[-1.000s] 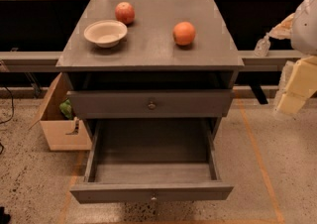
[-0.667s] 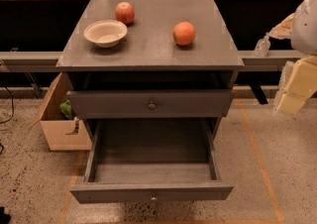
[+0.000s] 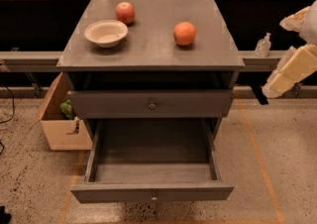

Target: Place orange into middle drawer

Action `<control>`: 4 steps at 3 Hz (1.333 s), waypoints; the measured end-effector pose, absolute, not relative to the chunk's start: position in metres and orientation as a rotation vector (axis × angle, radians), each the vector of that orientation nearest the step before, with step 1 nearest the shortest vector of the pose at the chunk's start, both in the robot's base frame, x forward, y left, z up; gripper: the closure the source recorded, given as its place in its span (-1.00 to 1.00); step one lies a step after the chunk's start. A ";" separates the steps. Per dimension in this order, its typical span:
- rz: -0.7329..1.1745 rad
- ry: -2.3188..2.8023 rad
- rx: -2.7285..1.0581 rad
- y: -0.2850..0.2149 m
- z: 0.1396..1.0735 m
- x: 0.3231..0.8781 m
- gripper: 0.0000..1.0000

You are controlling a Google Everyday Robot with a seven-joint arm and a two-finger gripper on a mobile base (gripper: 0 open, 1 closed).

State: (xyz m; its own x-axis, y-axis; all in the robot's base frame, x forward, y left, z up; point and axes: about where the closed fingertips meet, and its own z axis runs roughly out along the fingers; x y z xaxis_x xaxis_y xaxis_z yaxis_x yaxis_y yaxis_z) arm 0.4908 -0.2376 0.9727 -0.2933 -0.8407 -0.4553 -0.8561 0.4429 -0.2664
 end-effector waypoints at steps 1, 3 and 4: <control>0.162 2.035 -1.209 -0.238 0.976 0.544 -1.00; 0.252 1.853 -1.013 -0.209 0.966 0.632 -1.00; 0.301 1.836 -0.929 -0.197 0.940 0.669 -1.00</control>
Offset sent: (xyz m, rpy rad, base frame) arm 0.1623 0.0155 0.0072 0.5537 -0.3519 -0.1100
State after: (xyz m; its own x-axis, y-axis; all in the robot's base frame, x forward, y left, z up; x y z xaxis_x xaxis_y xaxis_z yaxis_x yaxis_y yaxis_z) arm 0.6693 -0.1972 0.9397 -0.1901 -0.4603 -0.8672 -0.7132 0.6718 -0.2002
